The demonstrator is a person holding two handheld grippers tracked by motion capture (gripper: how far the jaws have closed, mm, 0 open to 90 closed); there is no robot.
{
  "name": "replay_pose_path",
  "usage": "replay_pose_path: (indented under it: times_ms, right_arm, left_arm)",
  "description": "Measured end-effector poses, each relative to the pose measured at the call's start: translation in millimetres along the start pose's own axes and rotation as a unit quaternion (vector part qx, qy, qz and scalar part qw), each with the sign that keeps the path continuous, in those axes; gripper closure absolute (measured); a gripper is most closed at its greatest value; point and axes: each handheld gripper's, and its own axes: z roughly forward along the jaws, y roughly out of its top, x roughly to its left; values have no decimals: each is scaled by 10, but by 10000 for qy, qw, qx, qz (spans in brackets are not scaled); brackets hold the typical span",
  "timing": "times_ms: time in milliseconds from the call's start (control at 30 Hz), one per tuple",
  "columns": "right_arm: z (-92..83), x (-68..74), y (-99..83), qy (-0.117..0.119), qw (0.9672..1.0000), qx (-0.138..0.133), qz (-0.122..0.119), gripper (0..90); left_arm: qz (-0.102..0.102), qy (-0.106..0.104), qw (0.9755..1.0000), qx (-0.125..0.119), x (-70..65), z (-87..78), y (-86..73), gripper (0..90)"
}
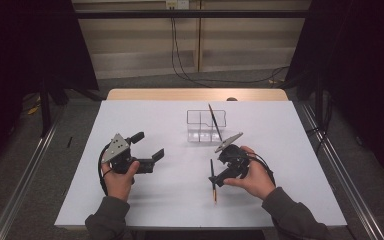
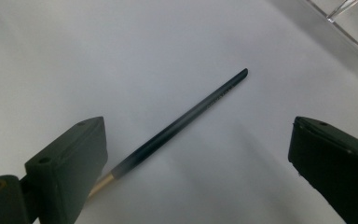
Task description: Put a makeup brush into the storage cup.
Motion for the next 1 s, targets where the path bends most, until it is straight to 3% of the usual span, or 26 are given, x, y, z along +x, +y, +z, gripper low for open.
replay_pose_path:
  times_ms: [433, 667, 1000]
  right_arm:
    - [55, 37, -5, 13, 9999, 101, -14, 46]
    - [76, 49, -23, 59, 9999, 122, -34, 48]
    - [93, 63, -29, 44, 9998, 150, -74, 49]
  left_arm:
    - [33, -49, 10000, 12, 4, 10, -5, 25]
    - [-58, -53, 10000, -16, -15, 25, -10, 25]
    - [29, -14, 10000, 40, 4, 26, -12, 25]
